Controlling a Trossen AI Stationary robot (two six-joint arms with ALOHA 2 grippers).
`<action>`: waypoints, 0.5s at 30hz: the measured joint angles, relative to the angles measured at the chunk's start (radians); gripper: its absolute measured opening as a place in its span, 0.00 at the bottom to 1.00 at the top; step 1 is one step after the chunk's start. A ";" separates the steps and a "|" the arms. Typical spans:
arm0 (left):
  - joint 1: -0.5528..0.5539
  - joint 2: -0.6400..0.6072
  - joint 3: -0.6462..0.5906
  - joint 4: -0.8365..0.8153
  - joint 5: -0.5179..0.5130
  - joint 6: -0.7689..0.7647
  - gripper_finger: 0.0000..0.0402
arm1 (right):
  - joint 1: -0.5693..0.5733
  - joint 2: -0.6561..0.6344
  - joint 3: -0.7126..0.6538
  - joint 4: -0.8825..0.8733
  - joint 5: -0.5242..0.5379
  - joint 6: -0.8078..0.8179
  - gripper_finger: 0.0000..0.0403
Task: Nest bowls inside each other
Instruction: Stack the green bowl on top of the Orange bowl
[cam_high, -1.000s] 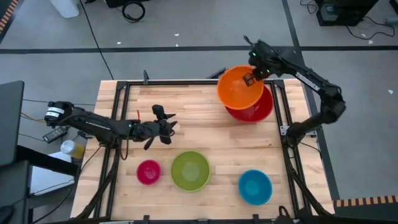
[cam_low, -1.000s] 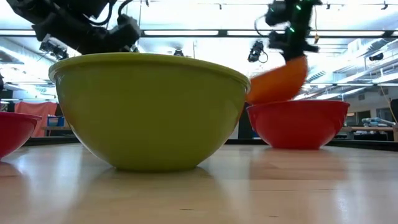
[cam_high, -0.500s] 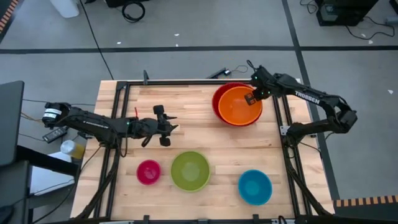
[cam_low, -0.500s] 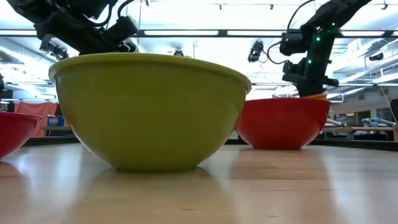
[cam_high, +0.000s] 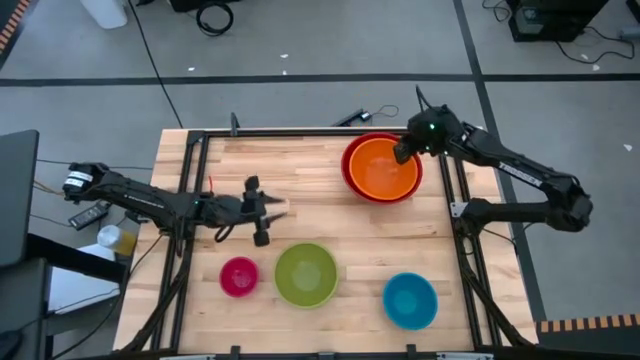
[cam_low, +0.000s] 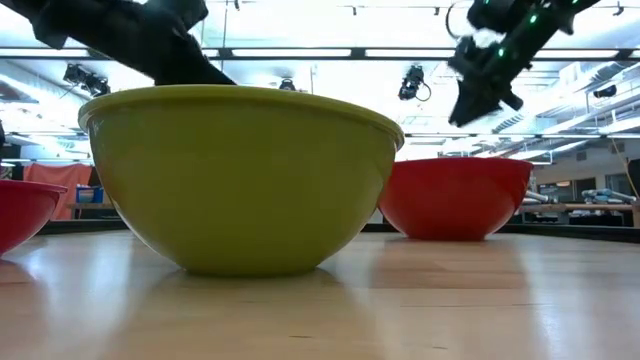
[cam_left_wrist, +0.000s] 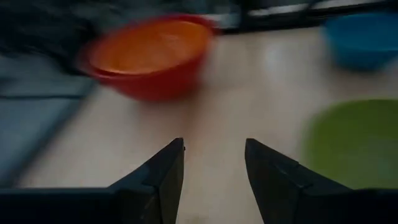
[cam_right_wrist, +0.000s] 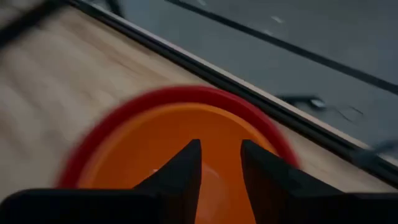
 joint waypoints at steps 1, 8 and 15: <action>-0.002 0.014 0.000 -0.003 0.070 -0.042 0.43 | 0.022 -0.010 0.000 0.016 -0.005 0.013 0.30; -0.012 0.160 0.001 0.024 0.217 -0.295 0.43 | 0.209 -0.014 0.000 0.110 0.024 0.071 0.30; -0.010 0.232 0.000 0.037 0.286 -0.438 0.43 | 0.329 0.059 -0.002 0.135 0.154 0.078 0.30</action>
